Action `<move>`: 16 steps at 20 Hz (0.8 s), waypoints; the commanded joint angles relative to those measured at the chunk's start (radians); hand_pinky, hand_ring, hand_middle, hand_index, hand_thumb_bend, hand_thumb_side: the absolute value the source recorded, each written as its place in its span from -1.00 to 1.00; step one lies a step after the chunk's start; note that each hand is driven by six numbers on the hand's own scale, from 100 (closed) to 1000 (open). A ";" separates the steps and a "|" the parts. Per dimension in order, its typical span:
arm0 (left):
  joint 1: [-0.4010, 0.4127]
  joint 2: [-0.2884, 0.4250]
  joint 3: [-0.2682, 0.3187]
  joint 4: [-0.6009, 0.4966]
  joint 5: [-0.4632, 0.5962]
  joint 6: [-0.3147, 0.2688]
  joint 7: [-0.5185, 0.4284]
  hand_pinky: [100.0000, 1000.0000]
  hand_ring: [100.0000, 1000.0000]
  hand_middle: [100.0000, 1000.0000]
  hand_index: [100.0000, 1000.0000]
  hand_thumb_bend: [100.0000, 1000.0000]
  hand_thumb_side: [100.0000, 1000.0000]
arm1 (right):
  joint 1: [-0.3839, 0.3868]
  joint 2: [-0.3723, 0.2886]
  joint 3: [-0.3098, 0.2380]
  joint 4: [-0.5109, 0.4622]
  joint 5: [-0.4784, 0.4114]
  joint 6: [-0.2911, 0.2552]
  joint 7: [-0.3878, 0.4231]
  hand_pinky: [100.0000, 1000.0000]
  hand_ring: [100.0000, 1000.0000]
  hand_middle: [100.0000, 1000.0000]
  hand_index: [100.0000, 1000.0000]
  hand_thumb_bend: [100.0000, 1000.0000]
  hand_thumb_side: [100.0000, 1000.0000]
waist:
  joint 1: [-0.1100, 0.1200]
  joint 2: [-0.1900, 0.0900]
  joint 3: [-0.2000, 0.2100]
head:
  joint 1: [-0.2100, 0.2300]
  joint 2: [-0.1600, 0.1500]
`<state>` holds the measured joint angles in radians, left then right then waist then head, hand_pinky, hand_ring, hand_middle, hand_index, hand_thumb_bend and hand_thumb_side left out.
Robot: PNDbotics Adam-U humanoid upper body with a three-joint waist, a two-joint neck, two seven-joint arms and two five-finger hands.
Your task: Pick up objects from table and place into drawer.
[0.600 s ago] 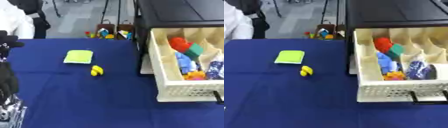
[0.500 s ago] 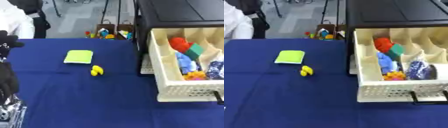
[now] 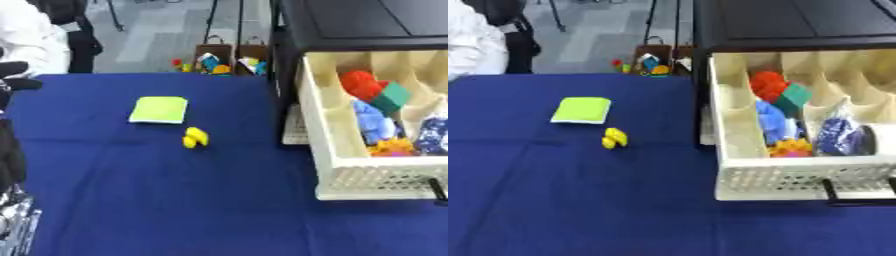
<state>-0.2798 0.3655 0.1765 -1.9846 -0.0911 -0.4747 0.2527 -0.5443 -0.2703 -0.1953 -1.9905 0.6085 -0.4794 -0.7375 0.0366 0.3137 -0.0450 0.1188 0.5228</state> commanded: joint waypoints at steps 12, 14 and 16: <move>0.075 0.522 -0.008 -0.015 -0.156 0.366 -0.068 0.30 0.55 0.60 0.89 0.13 1.00 | 0.001 -0.046 0.019 -0.010 -0.023 -0.022 0.012 0.03 0.18 0.05 0.40 -1.00 1.00 | 0.017 -0.035 -0.028 | 0.014 0.035; 0.071 0.563 -0.011 -0.015 -0.166 0.422 -0.103 0.31 0.56 0.60 0.89 0.14 1.00 | 0.002 -0.048 0.022 -0.010 -0.025 -0.024 0.015 0.03 0.18 0.05 0.40 -1.00 1.00 | 0.018 -0.036 -0.032 | 0.016 0.037; 0.062 0.612 -0.018 -0.010 -0.171 0.488 -0.154 0.34 0.58 0.61 0.90 0.16 0.98 | 0.004 -0.052 0.025 -0.010 -0.028 -0.025 0.018 0.03 0.18 0.05 0.40 -1.00 1.00 | 0.020 -0.036 -0.039 | 0.020 0.039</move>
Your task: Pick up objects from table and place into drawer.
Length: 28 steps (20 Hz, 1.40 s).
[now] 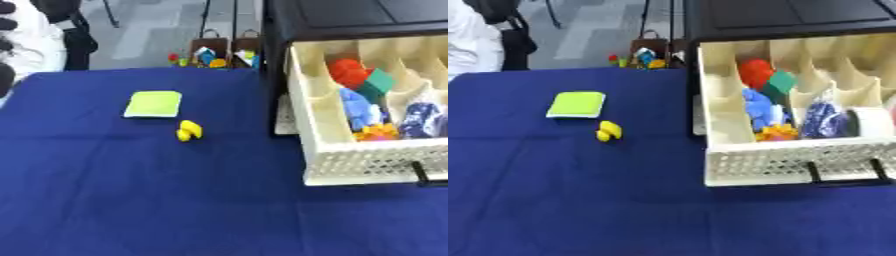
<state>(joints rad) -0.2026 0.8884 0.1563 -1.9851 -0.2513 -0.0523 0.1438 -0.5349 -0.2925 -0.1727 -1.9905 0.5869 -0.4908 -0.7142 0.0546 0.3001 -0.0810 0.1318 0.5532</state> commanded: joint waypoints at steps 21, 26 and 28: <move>-0.415 0.194 -0.151 0.573 -0.263 0.003 -0.531 0.54 0.77 0.82 1.00 0.48 0.72 | -0.014 -0.047 0.033 -0.010 -0.034 -0.034 0.033 0.04 0.18 0.04 0.40 -1.00 1.00 | 0.037 -0.003 -0.095 | 0.103 -0.015; -0.497 0.144 -0.176 0.656 -0.383 -0.036 -0.556 0.58 0.80 0.86 1.00 0.61 0.67 | -0.022 -0.047 0.037 -0.010 -0.040 -0.038 0.039 0.04 0.18 0.04 0.41 -1.00 1.00 | 0.045 0.009 -0.115 | 0.122 -0.029; -0.521 0.122 -0.185 0.677 -0.425 -0.051 -0.562 0.58 0.80 0.87 1.00 0.62 0.62 | -0.026 -0.045 0.038 -0.010 -0.041 -0.040 0.040 0.04 0.19 0.03 0.41 -1.00 1.00 | 0.048 0.016 -0.124 | 0.131 -0.035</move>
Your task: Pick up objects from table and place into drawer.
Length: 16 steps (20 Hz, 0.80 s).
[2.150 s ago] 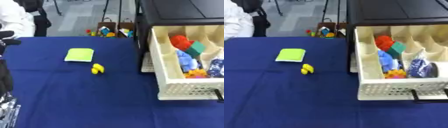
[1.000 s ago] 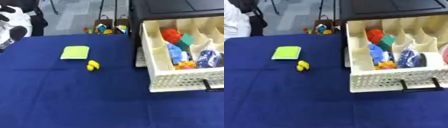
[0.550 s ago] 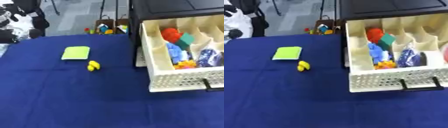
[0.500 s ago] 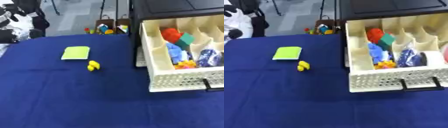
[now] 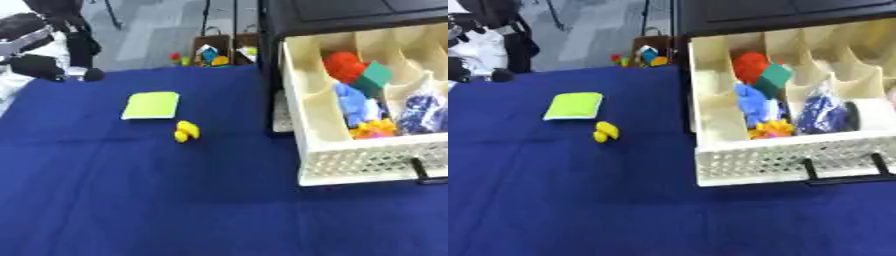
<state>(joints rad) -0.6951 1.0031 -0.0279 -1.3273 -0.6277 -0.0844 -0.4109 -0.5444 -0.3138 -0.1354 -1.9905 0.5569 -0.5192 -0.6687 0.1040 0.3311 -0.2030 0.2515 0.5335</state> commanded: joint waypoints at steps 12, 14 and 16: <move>-0.095 -0.081 -0.014 0.112 -0.158 -0.070 -0.007 0.58 0.80 0.90 1.00 0.65 0.45 | -0.046 -0.022 0.005 -0.010 -0.018 -0.018 -0.006 0.05 0.19 0.02 0.41 -1.00 1.00 | 0.022 0.031 -0.051 | 0.064 -0.064; -0.105 -0.087 -0.013 0.122 -0.185 -0.078 -0.004 0.60 0.81 0.90 1.00 0.63 0.45 | -0.050 -0.022 0.006 -0.010 -0.018 -0.019 -0.007 0.05 0.20 0.02 0.41 -1.00 1.00 | 0.026 0.038 -0.058 | 0.071 -0.071; -0.113 -0.096 -0.013 0.130 -0.204 -0.089 -0.003 0.60 0.81 0.90 1.00 0.64 0.44 | -0.055 -0.022 0.007 -0.010 -0.019 -0.019 -0.008 0.06 0.20 0.02 0.41 -1.00 1.00 | 0.030 0.045 -0.065 | 0.078 -0.077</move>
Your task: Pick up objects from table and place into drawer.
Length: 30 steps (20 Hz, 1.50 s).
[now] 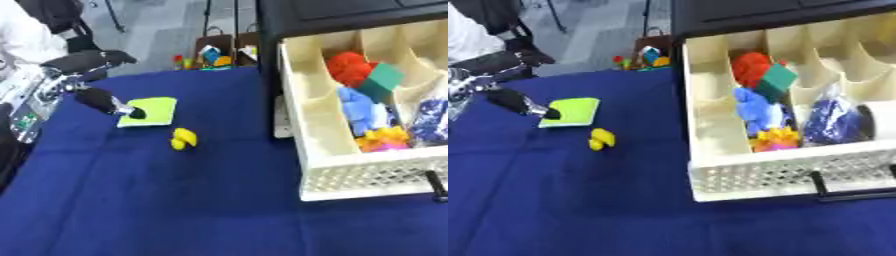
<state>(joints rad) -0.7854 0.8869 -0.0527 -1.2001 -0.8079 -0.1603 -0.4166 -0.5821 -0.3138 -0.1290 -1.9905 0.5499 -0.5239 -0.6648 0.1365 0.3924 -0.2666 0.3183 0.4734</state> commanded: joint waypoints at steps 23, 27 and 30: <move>-0.020 -0.010 0.030 0.078 -0.034 -0.019 -0.072 0.59 0.78 0.84 1.00 0.13 0.30 | -0.037 -0.025 -0.002 -0.010 -0.005 -0.009 -0.041 0.08 0.21 0.01 0.42 -1.00 1.00 | 0.019 0.042 -0.045 | 0.041 -0.070; -0.017 -0.013 0.036 0.089 -0.031 -0.010 -0.078 0.57 0.77 0.83 1.00 -0.04 0.33 | -0.040 -0.026 -0.002 -0.010 -0.003 -0.007 -0.047 0.08 0.21 0.01 0.42 -1.00 1.00 | 0.022 0.048 -0.050 | 0.047 -0.079; -0.015 -0.013 0.044 0.100 -0.032 -0.003 -0.069 0.57 0.77 0.83 0.99 -0.20 0.34 | -0.043 -0.028 -0.001 -0.010 -0.002 -0.006 -0.050 0.08 0.21 0.01 0.42 -1.00 1.00 | 0.025 0.054 -0.056 | 0.055 -0.090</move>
<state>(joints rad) -0.7934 0.8453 -0.0216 -1.1000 -0.8408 -0.1684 -0.4886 -0.6106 -0.3143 -0.1290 -1.9905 0.5469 -0.5131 -0.6938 0.1675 0.4647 -0.3234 0.3671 0.4006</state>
